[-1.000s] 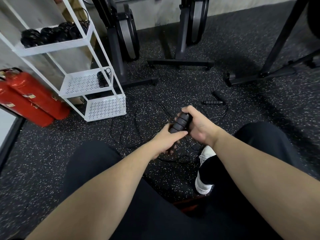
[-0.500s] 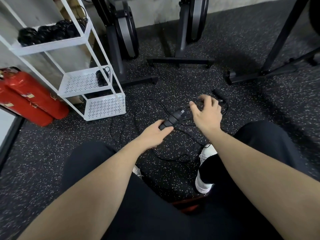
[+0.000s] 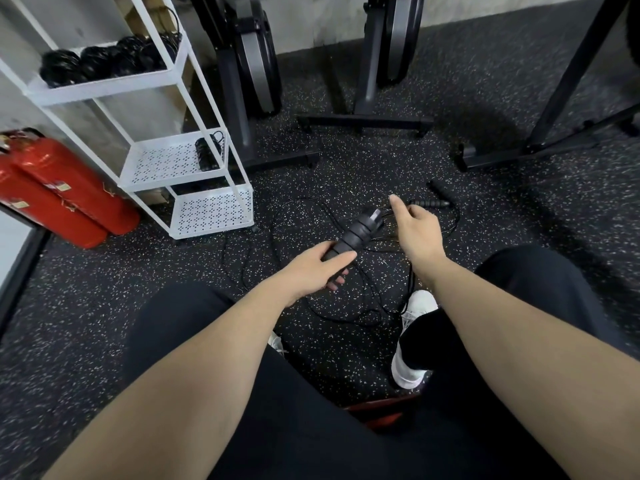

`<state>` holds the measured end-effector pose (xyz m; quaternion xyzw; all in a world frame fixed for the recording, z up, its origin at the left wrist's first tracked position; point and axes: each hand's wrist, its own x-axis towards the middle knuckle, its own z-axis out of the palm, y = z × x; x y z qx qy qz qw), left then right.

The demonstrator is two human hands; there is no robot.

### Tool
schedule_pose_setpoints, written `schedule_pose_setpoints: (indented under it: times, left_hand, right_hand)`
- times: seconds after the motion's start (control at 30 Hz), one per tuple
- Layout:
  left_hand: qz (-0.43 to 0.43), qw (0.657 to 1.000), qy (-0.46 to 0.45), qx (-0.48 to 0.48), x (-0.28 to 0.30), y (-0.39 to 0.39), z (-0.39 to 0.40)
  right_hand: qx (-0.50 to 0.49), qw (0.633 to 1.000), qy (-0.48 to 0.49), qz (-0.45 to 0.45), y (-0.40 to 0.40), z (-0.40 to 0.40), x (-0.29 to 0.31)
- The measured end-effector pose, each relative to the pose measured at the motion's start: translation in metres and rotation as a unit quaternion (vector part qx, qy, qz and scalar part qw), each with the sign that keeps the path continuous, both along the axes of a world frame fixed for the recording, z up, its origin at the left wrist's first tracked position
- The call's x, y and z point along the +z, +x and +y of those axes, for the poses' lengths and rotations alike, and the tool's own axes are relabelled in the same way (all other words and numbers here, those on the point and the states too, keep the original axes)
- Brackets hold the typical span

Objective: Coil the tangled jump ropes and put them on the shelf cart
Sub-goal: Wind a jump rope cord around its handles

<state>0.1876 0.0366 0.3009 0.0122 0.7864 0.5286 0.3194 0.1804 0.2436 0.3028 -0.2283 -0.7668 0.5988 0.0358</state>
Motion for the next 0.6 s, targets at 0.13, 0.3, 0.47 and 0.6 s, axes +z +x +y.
schedule_pose_setpoints:
  times: [0.13,0.3,0.47,0.6]
  left_hand:
    - [0.032,0.999,-0.01,-0.011,-0.002,0.004,0.006]
    - [0.016,0.988,0.091,0.124,-0.005,0.0,0.007]
    - [-0.053,0.916,0.286,0.277,-0.001,-0.007,0.0]
    - [-0.066,0.901,0.261,0.34,-0.005,-0.009,0.0]
  right_hand:
    - [-0.021,0.999,-0.04,-0.007,-0.001,0.001,-0.004]
    - [0.048,0.999,-0.021,-0.005,-0.003,-0.006,-0.002]
    - [0.109,0.994,-0.026,-0.006,-0.004,-0.009,-0.007]
    - [0.199,0.979,-0.034,0.034,0.0,-0.017,-0.002]
